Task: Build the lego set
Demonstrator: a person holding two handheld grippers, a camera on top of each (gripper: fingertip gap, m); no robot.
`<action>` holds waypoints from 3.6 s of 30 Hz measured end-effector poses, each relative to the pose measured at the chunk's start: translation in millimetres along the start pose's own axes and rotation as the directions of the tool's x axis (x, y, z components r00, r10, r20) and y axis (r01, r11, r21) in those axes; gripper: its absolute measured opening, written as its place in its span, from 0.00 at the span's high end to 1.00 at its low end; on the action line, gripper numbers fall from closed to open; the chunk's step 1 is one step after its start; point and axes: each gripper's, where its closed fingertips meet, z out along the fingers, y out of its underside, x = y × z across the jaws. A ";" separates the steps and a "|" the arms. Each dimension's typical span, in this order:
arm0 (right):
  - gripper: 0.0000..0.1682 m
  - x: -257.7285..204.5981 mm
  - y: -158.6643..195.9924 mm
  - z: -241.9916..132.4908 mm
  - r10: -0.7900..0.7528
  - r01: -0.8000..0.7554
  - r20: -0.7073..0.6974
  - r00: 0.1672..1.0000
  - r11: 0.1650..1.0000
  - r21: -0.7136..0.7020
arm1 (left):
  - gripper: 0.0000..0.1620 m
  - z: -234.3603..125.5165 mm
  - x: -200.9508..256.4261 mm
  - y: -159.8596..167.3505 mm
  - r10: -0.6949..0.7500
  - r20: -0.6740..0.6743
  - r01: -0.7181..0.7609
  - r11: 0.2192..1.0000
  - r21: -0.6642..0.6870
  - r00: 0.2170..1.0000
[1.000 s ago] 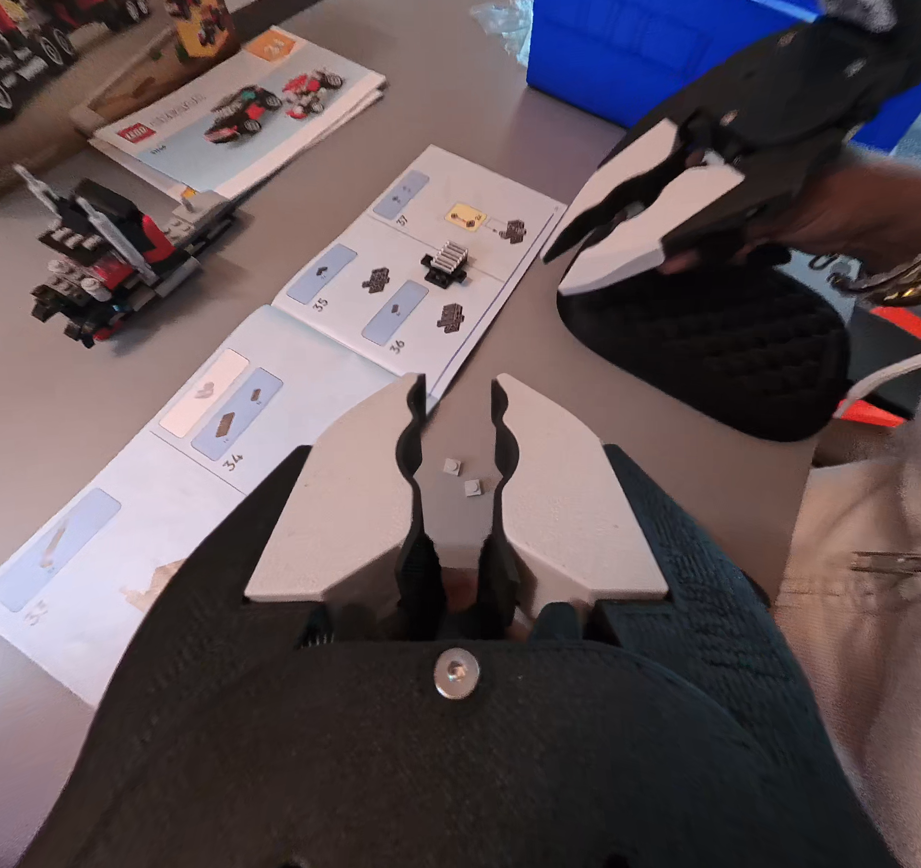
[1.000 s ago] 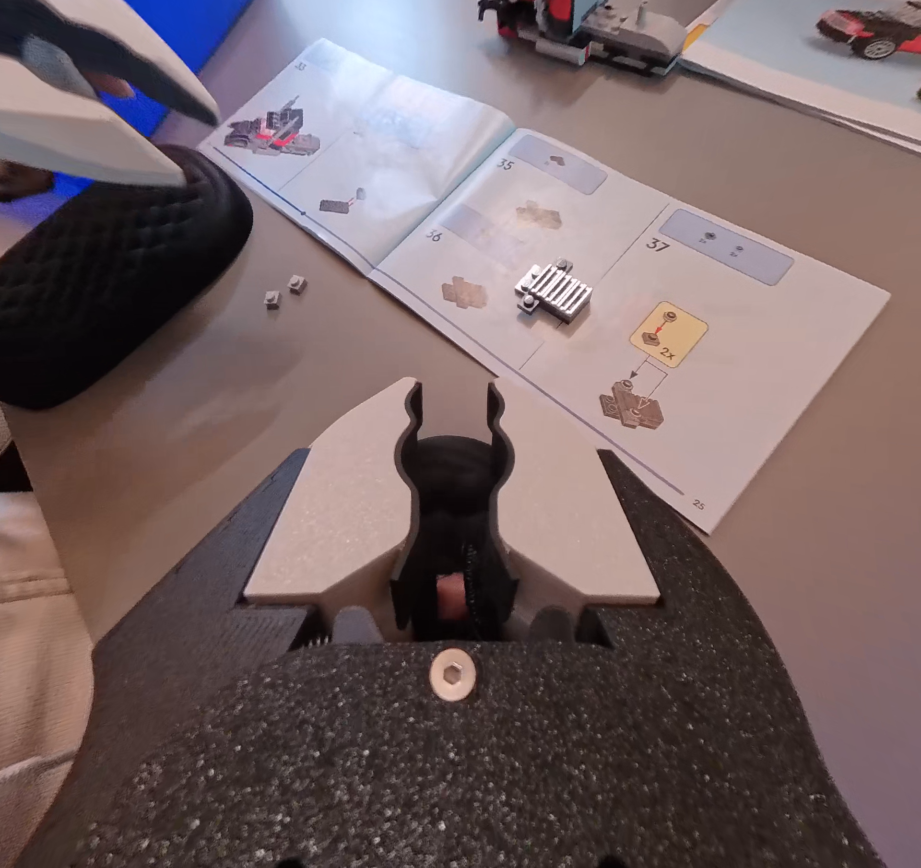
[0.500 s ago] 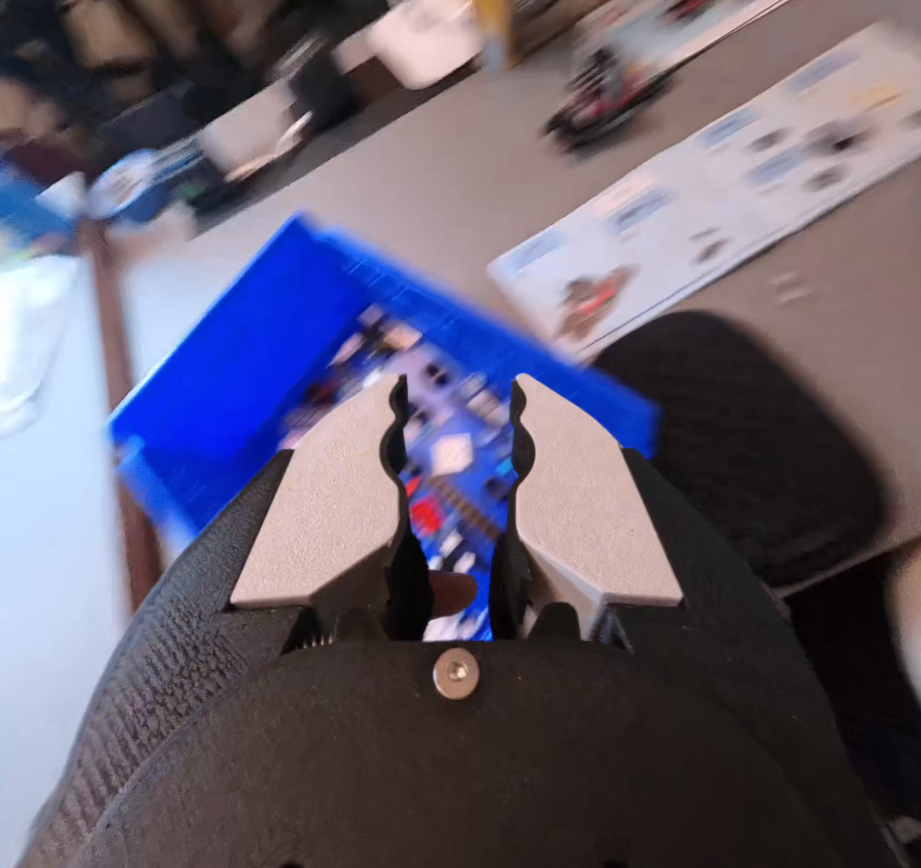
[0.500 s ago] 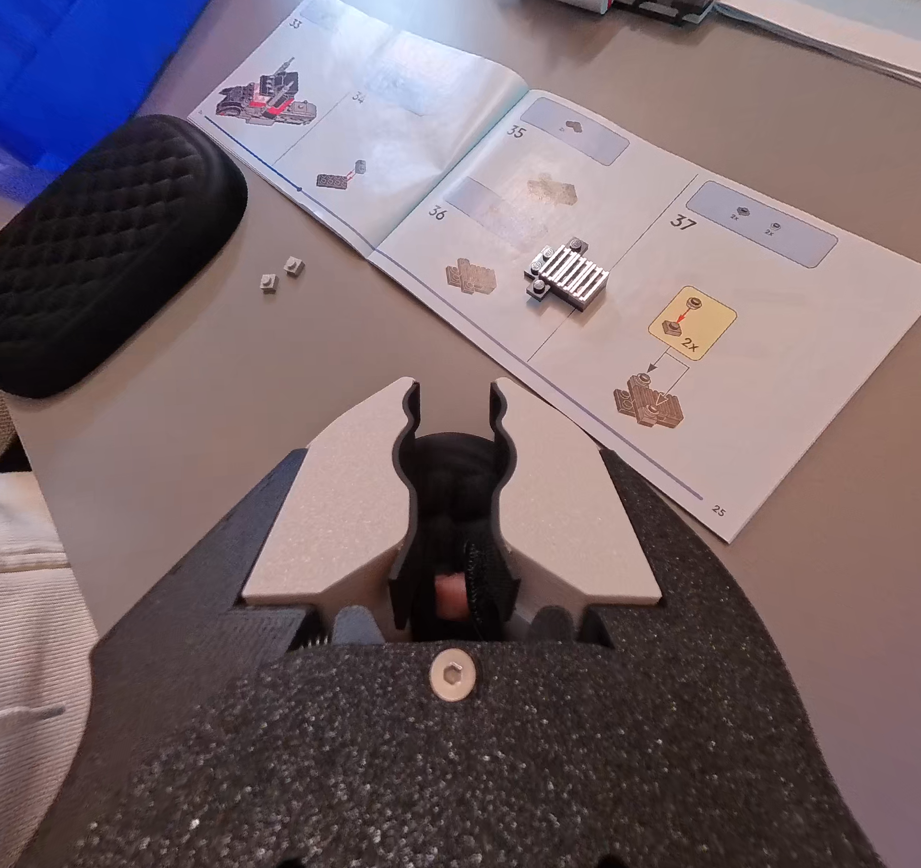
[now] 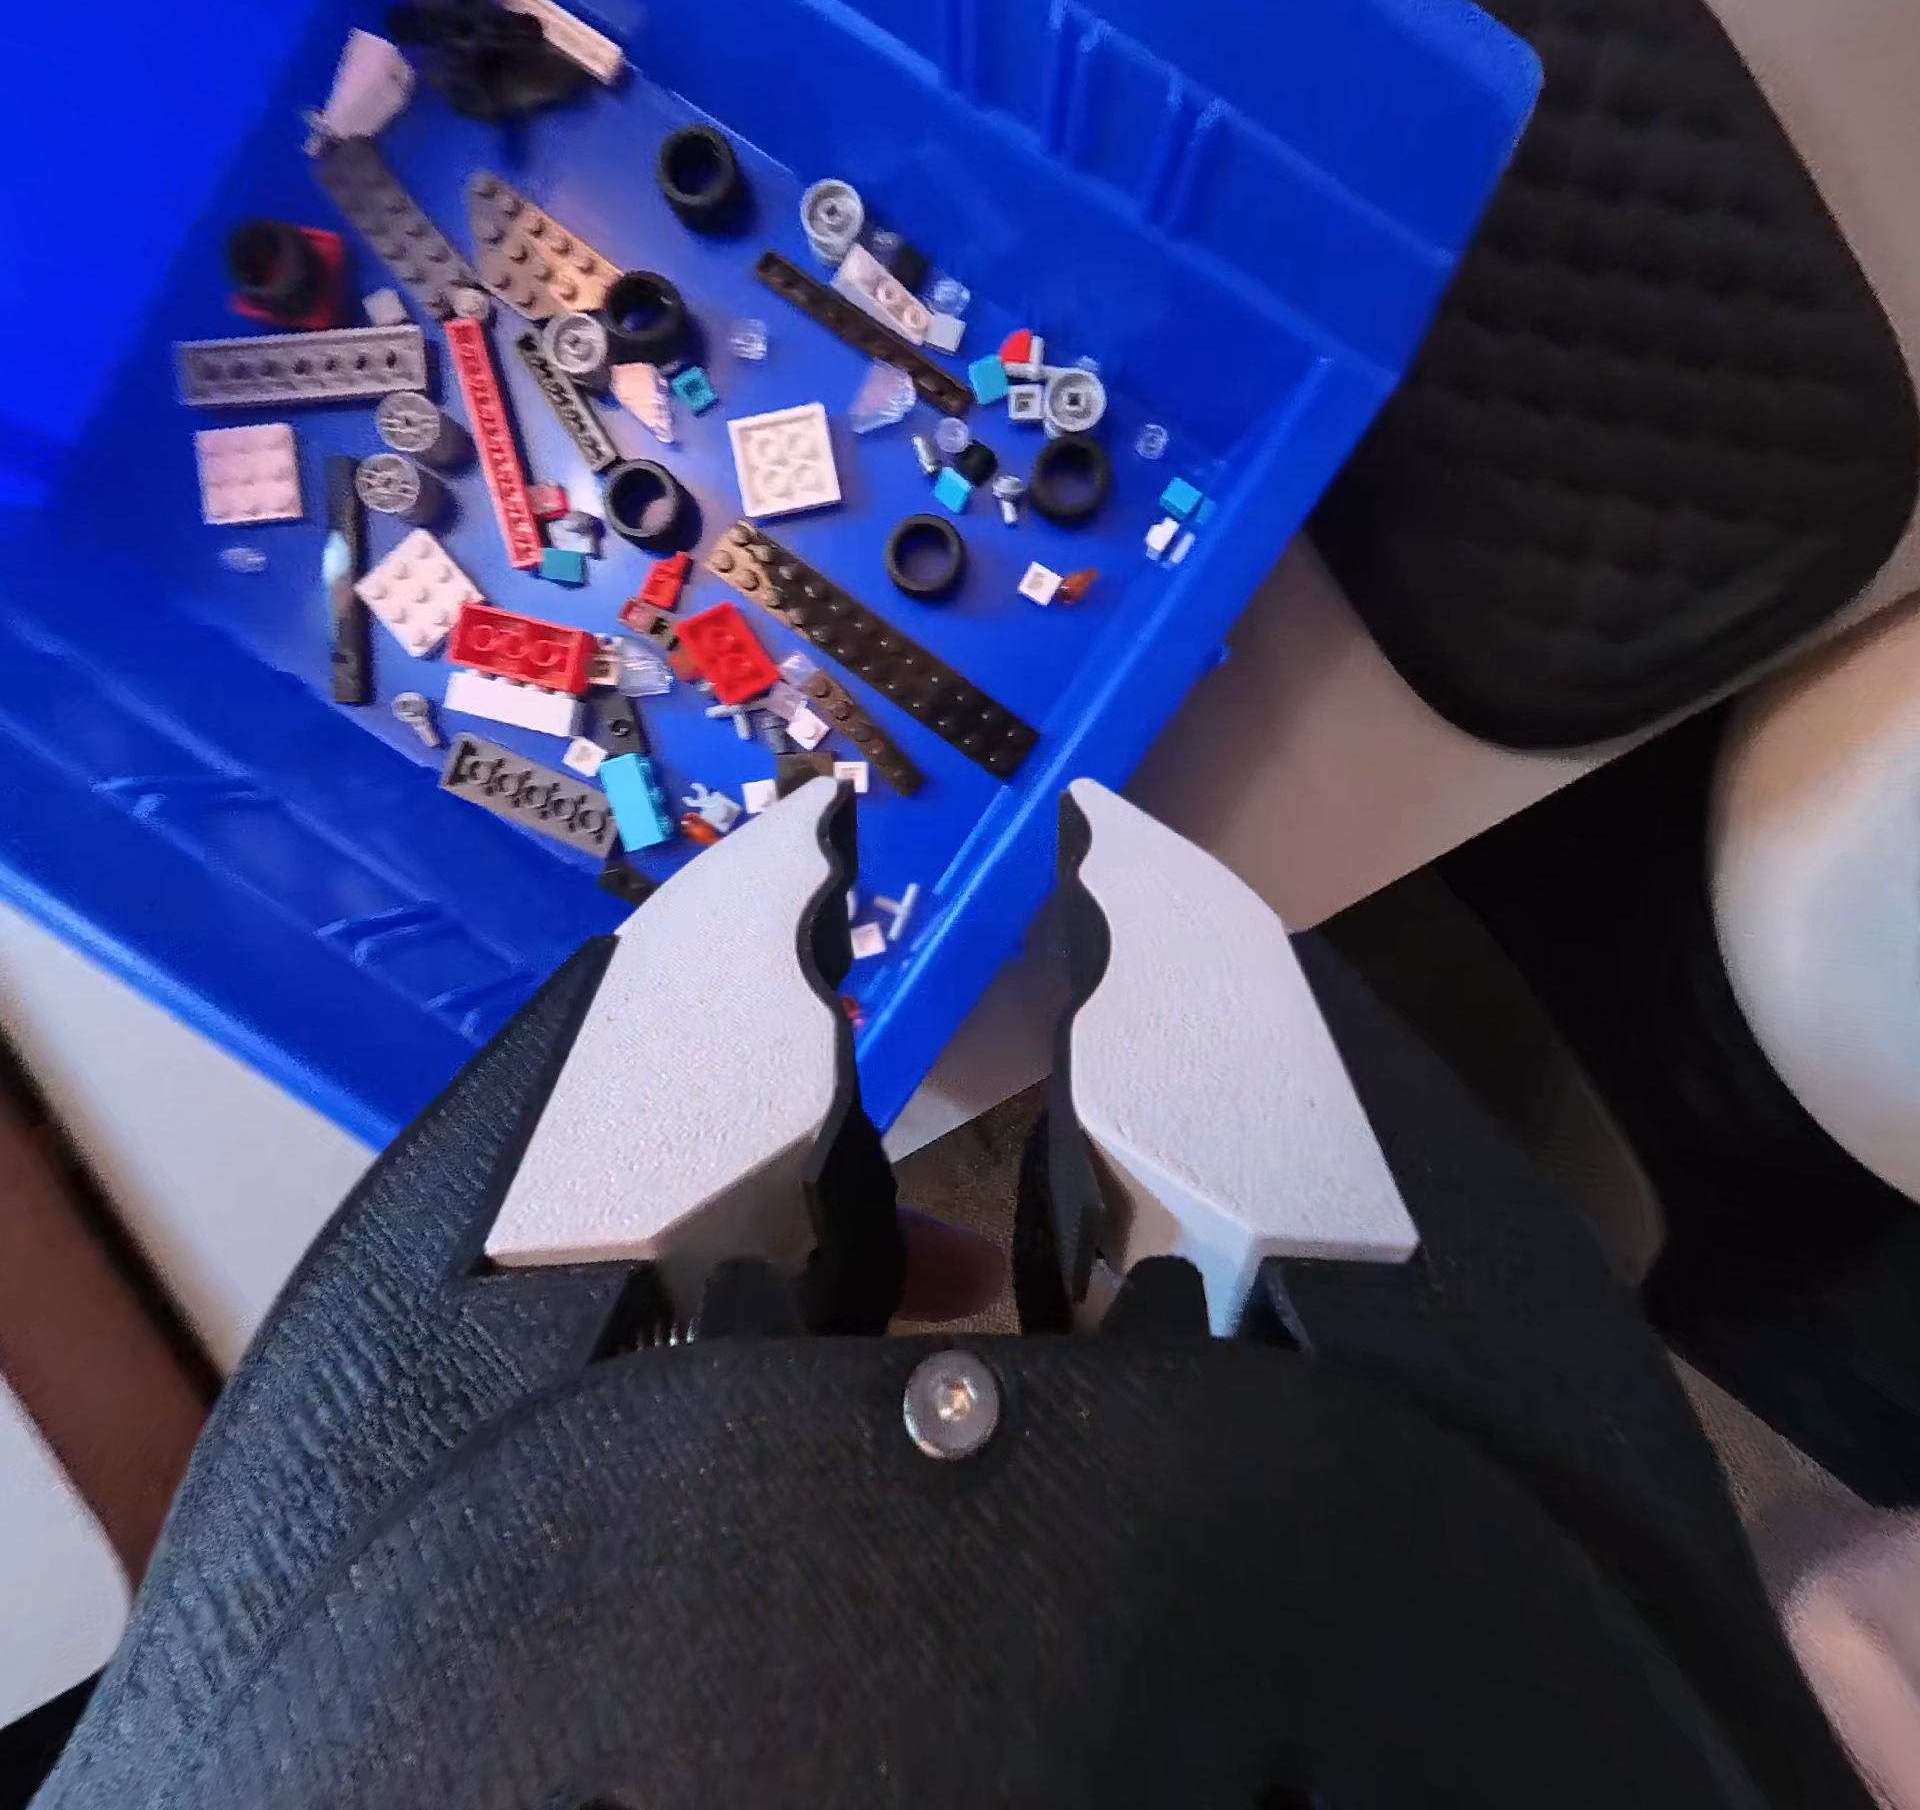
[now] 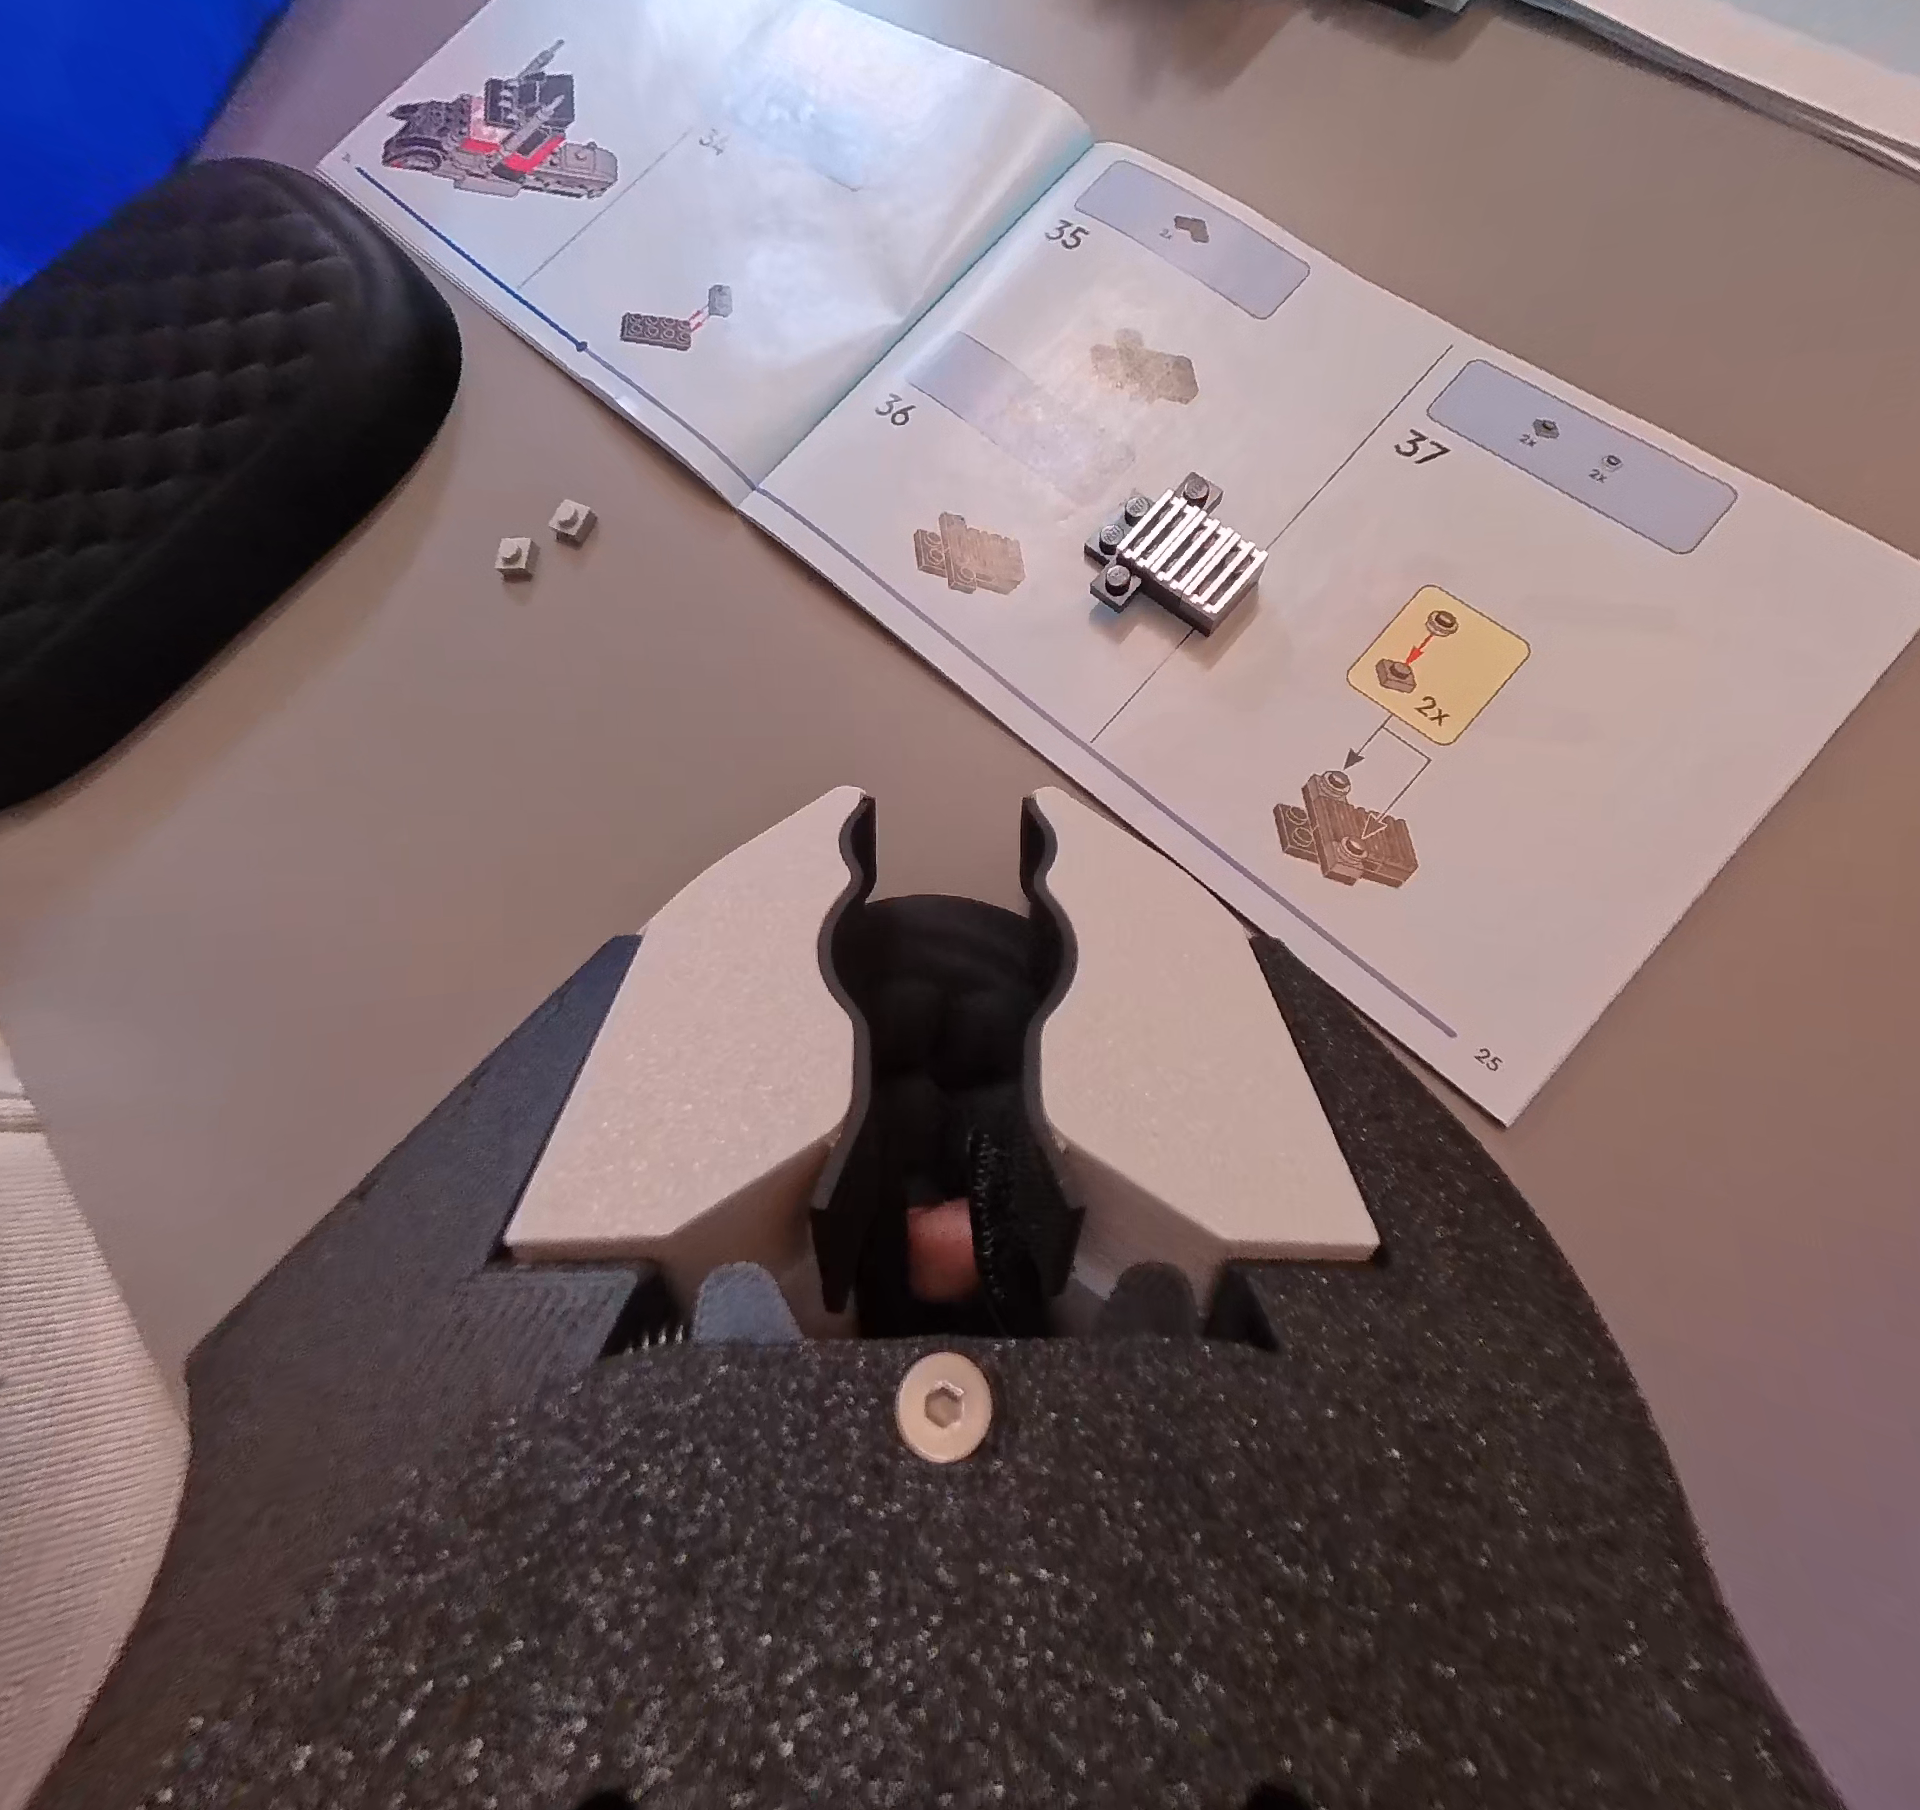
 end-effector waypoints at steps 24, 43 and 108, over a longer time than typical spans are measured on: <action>0.81 -1.7 0.5 0.3 0.001 -0.001 0.011 1.000 1.000 0.008 | 0.85 36.3 48.1 15.3 0.026 -0.234 -0.050 0.994 -0.097 0.972; 0.81 -2.9 0.0 -0.3 0.001 -0.001 0.022 1.000 1.000 0.020 | 0.79 7.6 32.7 -20.5 0.085 -0.170 -0.090 0.996 -0.022 0.982; 0.82 -1.4 1.3 1.3 0.039 -0.039 0.040 0.998 0.999 0.001 | 0.89 58.5 17.3 -47.4 0.142 -0.186 -0.122 0.986 0.113 0.972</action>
